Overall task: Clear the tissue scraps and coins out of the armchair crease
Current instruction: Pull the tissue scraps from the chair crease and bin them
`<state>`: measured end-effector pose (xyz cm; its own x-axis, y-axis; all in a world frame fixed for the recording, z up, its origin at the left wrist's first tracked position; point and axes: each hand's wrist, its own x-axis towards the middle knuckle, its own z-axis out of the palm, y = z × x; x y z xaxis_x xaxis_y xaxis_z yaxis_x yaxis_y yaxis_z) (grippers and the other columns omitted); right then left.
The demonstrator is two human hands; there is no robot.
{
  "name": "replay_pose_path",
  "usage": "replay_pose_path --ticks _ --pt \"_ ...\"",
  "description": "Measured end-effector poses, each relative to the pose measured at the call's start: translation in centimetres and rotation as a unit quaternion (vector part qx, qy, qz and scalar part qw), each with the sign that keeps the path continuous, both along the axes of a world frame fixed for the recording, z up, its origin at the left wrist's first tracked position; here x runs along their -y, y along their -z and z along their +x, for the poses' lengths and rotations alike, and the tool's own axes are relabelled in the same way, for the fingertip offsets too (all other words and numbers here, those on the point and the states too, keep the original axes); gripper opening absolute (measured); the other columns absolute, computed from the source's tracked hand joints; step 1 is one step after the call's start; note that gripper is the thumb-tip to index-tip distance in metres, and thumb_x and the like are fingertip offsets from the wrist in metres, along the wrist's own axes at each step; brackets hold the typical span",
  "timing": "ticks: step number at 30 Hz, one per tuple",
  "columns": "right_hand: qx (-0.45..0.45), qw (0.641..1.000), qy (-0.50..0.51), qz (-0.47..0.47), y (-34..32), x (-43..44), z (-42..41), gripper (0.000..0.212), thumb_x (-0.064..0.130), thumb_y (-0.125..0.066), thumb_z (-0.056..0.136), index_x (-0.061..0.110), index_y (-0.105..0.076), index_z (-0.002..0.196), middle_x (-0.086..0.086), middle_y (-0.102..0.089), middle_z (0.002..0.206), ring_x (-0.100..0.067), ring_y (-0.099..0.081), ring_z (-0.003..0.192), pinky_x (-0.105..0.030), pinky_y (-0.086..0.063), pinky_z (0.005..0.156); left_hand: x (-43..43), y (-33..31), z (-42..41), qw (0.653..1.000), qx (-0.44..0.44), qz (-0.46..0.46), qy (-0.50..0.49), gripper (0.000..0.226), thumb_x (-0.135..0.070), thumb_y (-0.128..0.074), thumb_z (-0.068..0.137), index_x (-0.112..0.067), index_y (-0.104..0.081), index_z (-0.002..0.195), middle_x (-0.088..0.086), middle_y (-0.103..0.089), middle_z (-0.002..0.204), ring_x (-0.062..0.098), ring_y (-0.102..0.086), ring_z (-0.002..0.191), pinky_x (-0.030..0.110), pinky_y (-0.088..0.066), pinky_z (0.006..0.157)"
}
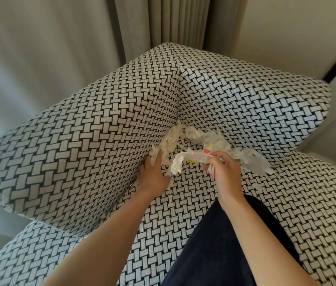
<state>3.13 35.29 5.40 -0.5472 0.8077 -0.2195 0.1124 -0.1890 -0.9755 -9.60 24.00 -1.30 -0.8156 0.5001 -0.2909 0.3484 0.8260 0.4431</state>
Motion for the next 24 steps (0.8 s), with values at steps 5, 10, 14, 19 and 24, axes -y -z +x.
replay_pose_path --ticks 5,10,14,19,24 --pt "-0.005 1.000 0.004 -0.017 0.5 -0.2 -0.4 0.009 0.006 -0.055 0.089 0.009 -0.064 0.089 -0.008 -0.065 0.105 -0.013 -0.063 0.076 -0.020 -0.050 0.067 -2.6 0.1 -1.9 0.994 0.089 -0.021 -0.054 0.081 -0.049 -0.056 0.085 -0.040 -0.006 0.148 0.009 -0.004 0.155 0.044 -0.004 0.138 0.059 -0.016 0.111" --pt "0.008 1.000 -0.009 -0.017 0.8 -0.4 -0.7 0.011 0.006 -0.055 0.089 0.010 -0.065 0.093 -0.005 -0.065 0.109 -0.009 -0.061 0.073 -0.016 -0.048 0.059 -3.0 0.7 -3.1 0.994 0.090 -0.053 -0.037 0.068 -0.057 -0.040 0.075 -0.038 -0.033 0.139 -0.004 -0.018 0.154 0.032 -0.010 0.140 0.062 -0.018 0.104" --pt "0.007 1.000 -0.006 -0.014 0.9 -0.4 -0.6 0.012 0.006 -0.055 0.089 0.012 -0.065 0.092 -0.007 -0.065 0.108 -0.007 -0.061 0.070 -0.015 -0.047 0.058 -1.4 0.4 -2.0 0.998 0.063 0.008 -0.017 0.061 -0.054 -0.037 0.076 -0.033 -0.046 0.133 -0.005 -0.028 0.149 0.031 -0.016 0.137 0.056 -0.021 0.108" --pt "0.015 1.000 -0.006 -0.016 0.8 -0.3 -0.6 0.013 0.007 -0.055 0.089 0.012 -0.066 0.096 -0.006 -0.066 0.107 -0.007 -0.061 0.069 -0.012 -0.047 0.056 0.6 0.0 -1.3 0.995 0.063 0.072 -0.005 0.051 -0.044 -0.053 0.090 -0.027 -0.044 0.138 -0.006 -0.031 0.145 0.031 -0.016 0.133 0.040 -0.021 0.109" --pt "0.016 1.000 -0.005 -0.019 0.6 -0.1 -0.5 0.014 0.006 -0.054 0.089 0.014 -0.065 0.092 -0.003 -0.067 0.099 -0.009 -0.061 0.072 -0.017 -0.046 0.059 2.6 -0.9 -0.1 0.991 0.034 0.129 0.017 0.048 -0.040 -0.053 0.092 -0.030 -0.044 0.138 -0.008 -0.030 0.146 0.027 -0.016 0.134 0.033 -0.015 0.109"
